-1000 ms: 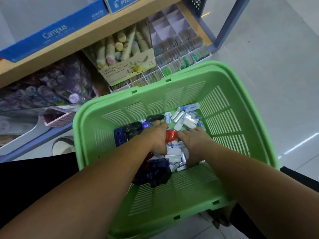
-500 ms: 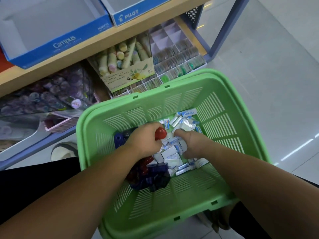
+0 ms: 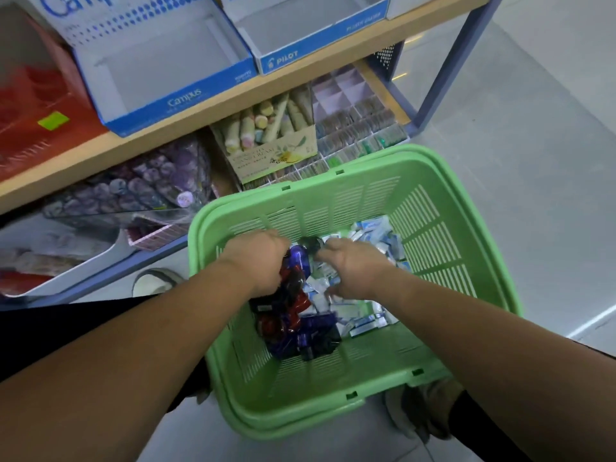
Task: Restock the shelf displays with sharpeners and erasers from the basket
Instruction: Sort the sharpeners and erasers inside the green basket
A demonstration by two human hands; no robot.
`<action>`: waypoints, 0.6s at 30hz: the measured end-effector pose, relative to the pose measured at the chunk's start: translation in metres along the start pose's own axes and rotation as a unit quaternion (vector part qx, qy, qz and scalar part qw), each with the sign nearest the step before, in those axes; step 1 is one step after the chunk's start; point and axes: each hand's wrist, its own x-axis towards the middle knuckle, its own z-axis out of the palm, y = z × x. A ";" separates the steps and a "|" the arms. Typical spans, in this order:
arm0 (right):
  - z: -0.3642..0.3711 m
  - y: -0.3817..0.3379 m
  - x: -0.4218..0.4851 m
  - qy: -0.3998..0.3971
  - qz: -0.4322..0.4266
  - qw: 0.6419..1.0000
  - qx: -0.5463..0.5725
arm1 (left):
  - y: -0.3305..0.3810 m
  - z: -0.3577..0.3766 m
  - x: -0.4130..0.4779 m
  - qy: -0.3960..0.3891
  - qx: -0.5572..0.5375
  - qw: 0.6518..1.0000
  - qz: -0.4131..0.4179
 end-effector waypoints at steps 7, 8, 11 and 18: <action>-0.006 -0.016 0.026 -0.106 -0.064 0.989 -0.081 | 0.006 0.020 -0.035 -0.040 -0.088 0.995 0.015; -0.009 -0.015 0.027 -0.114 -0.069 0.985 -0.109 | 0.008 0.026 -0.036 -0.039 -0.086 0.995 0.015; -0.010 -0.020 0.023 -0.137 -0.068 0.970 -0.188 | 0.018 0.040 -0.034 -0.027 -0.161 0.987 -0.007; 0.005 -0.022 0.007 -0.111 -0.054 0.975 -0.185 | 0.019 0.049 -0.024 -0.020 -0.197 0.979 -0.040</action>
